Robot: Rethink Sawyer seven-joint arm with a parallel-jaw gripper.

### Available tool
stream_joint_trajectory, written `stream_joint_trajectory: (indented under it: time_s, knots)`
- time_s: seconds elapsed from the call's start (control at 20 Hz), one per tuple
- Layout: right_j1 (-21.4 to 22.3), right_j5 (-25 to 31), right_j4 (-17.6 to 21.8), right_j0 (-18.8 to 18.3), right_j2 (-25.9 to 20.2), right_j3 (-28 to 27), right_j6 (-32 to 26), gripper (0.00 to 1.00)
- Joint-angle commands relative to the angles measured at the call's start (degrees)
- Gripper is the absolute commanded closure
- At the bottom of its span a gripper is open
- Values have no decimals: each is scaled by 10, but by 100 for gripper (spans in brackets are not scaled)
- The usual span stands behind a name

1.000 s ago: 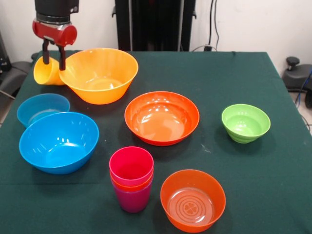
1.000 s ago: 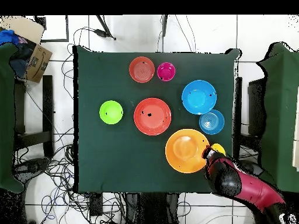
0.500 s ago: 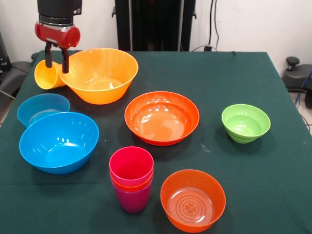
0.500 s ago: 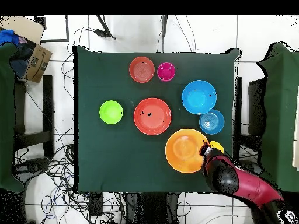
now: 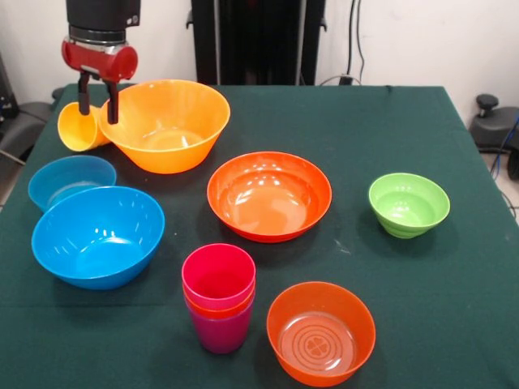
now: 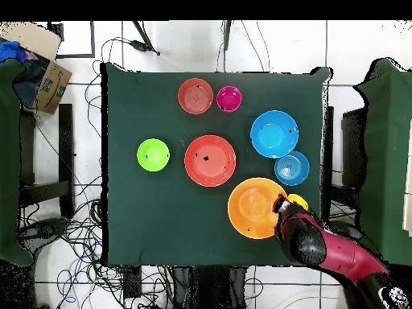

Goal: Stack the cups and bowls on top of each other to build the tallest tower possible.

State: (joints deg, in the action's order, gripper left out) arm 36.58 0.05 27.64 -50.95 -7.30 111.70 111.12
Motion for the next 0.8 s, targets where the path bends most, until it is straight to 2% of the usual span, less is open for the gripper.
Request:
stream_joint_trajectory:
  time_s: [0.05, 0.3, 0.8]
  knots:
    - [-35, -32, -32, 36, -15, 9, 100, 0]
    - [-22, -12, -45, 29, -13, 6, 90, 0]
    - [29, 37, -96, 42, 3, -7, 88, 0]
